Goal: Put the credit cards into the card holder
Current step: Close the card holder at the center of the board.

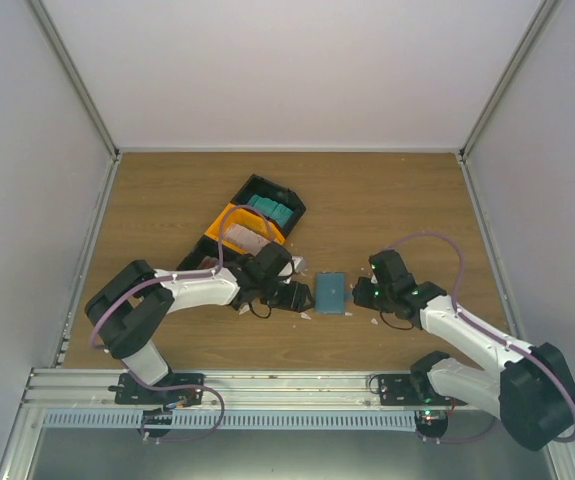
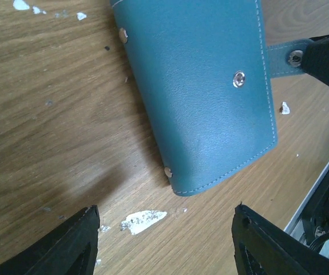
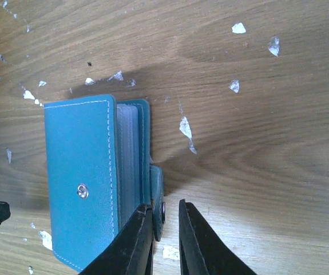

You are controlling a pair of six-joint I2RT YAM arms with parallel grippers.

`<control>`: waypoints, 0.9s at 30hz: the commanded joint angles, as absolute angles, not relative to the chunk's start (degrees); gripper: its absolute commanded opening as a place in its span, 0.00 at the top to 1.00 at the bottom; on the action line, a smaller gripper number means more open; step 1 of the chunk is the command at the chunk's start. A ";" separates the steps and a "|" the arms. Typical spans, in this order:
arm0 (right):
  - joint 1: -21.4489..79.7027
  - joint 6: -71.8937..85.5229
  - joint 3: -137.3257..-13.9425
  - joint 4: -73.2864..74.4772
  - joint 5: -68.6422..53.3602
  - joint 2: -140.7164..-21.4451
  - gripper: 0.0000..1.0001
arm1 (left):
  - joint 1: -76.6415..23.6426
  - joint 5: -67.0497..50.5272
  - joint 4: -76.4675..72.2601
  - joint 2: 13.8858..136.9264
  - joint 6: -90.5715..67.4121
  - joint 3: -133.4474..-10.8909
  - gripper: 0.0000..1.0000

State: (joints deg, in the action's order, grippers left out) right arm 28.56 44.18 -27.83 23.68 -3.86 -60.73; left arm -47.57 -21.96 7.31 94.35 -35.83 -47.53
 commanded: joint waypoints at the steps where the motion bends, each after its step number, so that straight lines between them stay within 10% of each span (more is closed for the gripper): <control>1: 27.95 43.66 -26.91 21.05 -4.35 -59.96 0.87 | -48.25 -21.07 4.65 95.36 -35.65 -49.29 0.35; 27: 27.93 33.11 -31.67 18.16 -11.56 -63.53 0.99 | -48.96 -14.30 3.60 102.54 -37.73 -55.03 0.43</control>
State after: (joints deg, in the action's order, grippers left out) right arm 28.47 37.19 -28.97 19.07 -8.95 -62.08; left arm -48.60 -16.78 6.81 100.03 -37.06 -52.93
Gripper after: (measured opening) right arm 0.008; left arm 0.595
